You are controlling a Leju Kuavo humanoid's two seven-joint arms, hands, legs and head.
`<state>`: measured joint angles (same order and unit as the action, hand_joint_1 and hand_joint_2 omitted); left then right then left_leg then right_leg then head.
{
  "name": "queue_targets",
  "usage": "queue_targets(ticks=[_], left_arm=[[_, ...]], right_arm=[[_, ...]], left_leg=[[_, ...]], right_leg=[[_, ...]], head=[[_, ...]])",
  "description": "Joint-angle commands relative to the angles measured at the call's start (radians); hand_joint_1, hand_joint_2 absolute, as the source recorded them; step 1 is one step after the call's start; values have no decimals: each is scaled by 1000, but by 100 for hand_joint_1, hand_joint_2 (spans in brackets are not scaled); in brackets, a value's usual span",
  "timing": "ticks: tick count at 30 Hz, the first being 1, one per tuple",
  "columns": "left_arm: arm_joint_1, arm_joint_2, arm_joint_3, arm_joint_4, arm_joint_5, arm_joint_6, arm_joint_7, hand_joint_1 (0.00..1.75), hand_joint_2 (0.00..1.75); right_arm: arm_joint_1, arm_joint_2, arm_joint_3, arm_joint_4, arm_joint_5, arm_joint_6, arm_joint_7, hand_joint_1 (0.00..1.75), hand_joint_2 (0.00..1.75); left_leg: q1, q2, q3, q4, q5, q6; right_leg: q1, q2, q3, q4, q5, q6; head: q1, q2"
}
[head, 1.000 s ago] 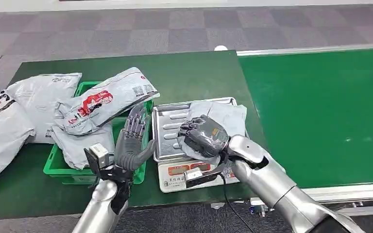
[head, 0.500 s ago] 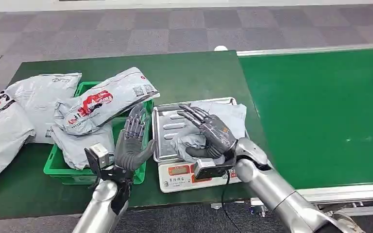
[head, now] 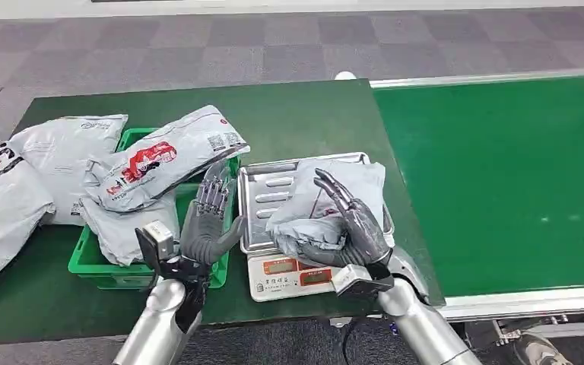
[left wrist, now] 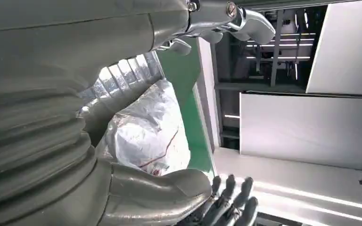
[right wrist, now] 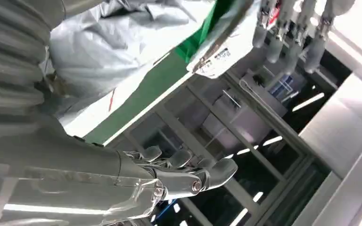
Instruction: Moved the parcel from conveyor to table for the left to box.
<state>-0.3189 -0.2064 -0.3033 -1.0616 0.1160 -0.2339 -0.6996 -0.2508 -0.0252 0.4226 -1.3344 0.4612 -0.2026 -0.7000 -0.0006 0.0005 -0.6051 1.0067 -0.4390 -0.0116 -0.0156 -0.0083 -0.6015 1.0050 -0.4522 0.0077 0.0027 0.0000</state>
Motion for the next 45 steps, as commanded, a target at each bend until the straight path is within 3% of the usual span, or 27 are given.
queue_targets(ticks=[1,3,9,10,12,21,23,28,37,45], left_arm=[[-59,4,-8,80,-14,6,2,0,175],[-50,8,-4,63,-21,3,6,0,175],[-50,8,-4,63,-21,3,6,0,175],[-44,9,0,55,-26,4,10,0,175],[-40,11,7,50,-35,14,16,0,175],[-29,10,-11,48,-96,55,13,0,175],[-40,24,-75,41,-306,279,2,0,175],[-119,-26,-142,142,-393,308,74,0,175],[-126,-23,-146,161,-400,311,72,0,175],[-310,-143,-321,526,-616,363,228,0,175]], right_arm=[[72,26,-114,-269,-280,188,2,0,175],[95,30,-164,-341,-403,322,2,0,175],[95,30,-164,-341,-403,322,2,0,175],[103,49,-205,-356,-465,429,2,0,175],[107,56,-221,-375,-330,372,2,0,175],[86,55,-206,-295,-451,669,2,0,175],[84,57,-205,-293,-426,658,2,0,175],[56,60,-184,-316,-375,601,2,0,175],[60,56,-181,-329,-371,588,2,0,175],[41,64,-194,-358,-318,445,2,0,175]], left_leg=[[1,-3,1,0,0,0],[1,-2,2,0,-1,-1],[1,-1,3,-1,-1,0],[0,-1,1,0,0,0],[1,-2,3,-1,-1,0],[1,1,4,-2,-1,0],[1,1,4,-2,-1,0],[1,-2,2,0,0,0],[1,-1,2,-1,0,0],[1,-5,1,1,0,1]], right_leg=[[1,-2,2,0,-1,-1],[1,-2,3,-1,-1,-1],[1,0,4,-2,-1,-1],[0,0,2,-1,0,0],[2,-1,4,-3,0,-1],[2,1,5,-4,0,-1],[1,1,4,-3,0,-1],[1,-1,3,-1,0,-1],[1,-1,3,-2,0,-1],[1,-5,4,-2,0,0]], head=[[0,0],[0,0],[0,0],[0,0],[0,0],[0,0],[0,0],[0,0],[0,0],[0,0]])
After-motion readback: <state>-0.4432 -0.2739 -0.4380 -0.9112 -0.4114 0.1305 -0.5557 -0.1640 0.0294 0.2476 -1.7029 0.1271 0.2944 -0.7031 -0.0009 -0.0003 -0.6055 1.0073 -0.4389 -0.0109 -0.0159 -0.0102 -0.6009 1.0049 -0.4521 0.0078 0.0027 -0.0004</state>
